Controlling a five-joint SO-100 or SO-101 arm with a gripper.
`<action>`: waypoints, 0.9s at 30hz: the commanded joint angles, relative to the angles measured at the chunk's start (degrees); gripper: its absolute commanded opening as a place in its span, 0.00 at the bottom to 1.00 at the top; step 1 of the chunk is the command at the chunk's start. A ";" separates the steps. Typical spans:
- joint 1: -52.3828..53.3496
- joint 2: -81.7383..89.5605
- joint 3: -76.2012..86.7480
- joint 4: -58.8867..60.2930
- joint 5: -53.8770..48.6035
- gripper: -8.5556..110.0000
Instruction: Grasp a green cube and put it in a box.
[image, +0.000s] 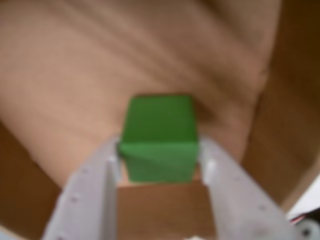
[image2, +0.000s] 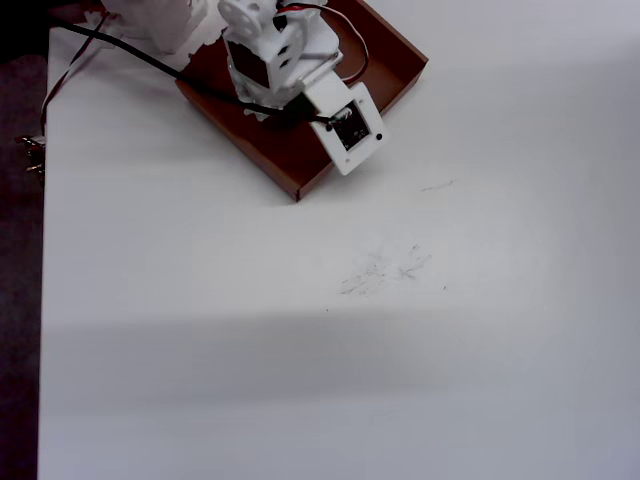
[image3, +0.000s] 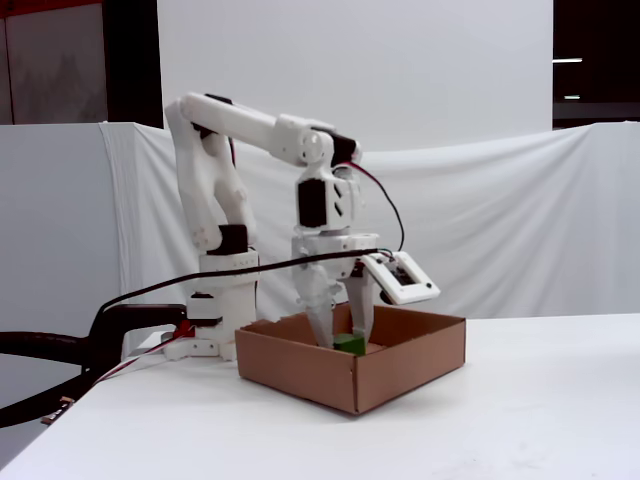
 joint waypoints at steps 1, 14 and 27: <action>1.05 0.00 -1.85 -0.09 0.35 0.23; 2.81 1.05 -4.13 3.60 0.26 0.36; 5.36 3.43 -7.12 6.68 0.18 0.43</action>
